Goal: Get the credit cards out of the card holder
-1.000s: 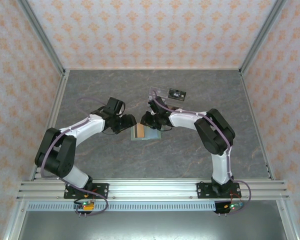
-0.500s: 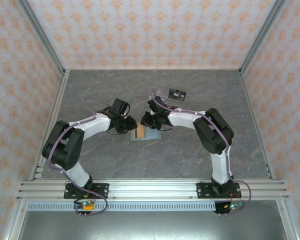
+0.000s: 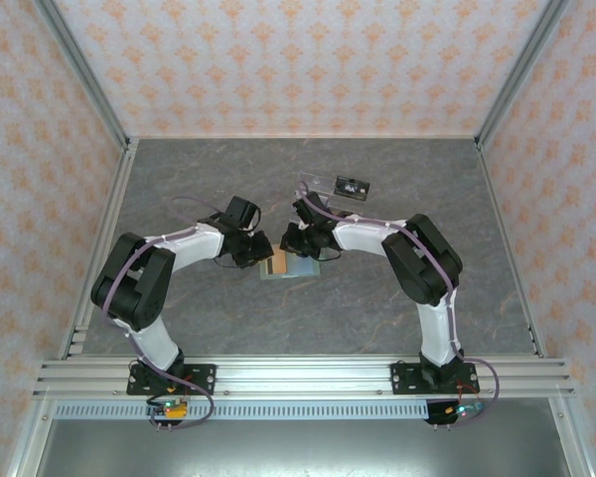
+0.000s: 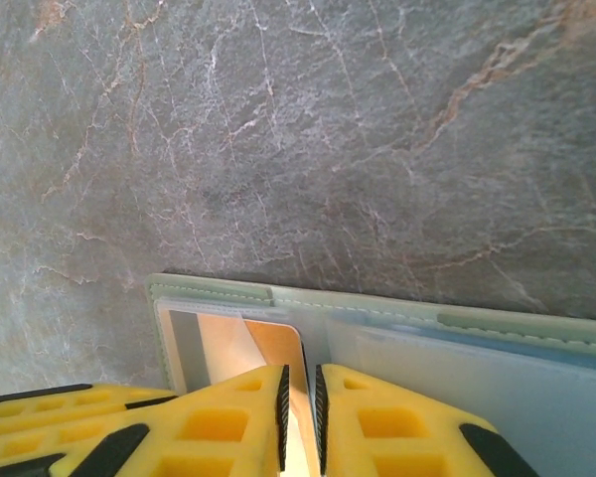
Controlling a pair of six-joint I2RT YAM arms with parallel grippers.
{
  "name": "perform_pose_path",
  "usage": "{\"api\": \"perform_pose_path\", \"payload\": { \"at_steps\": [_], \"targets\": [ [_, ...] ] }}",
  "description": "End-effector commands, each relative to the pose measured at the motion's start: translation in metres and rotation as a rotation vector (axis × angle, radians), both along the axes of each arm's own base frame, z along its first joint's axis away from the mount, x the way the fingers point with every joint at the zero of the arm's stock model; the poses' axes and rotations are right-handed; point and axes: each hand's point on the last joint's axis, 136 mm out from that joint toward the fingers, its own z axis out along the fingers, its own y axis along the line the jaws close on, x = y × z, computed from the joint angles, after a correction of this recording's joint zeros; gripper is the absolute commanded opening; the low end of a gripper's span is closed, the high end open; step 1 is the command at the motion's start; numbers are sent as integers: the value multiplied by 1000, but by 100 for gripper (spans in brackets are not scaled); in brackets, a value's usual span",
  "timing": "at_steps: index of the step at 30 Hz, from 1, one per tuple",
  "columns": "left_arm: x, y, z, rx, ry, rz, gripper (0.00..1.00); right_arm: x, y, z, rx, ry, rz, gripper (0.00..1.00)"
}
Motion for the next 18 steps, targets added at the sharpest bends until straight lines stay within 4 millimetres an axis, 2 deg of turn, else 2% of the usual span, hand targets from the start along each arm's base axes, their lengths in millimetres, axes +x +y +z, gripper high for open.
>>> {"api": "perform_pose_path", "payload": {
  "at_steps": [1, 18],
  "targets": [
    [4, -6, 1, -3, -8, -13, 14, -3, -1, -8, -26, 20, 16, 18],
    [-12, 7, -22, 59, 42, -13, 6, -5, 8, -2, 29, 19, 48, 19]
  ]
}}
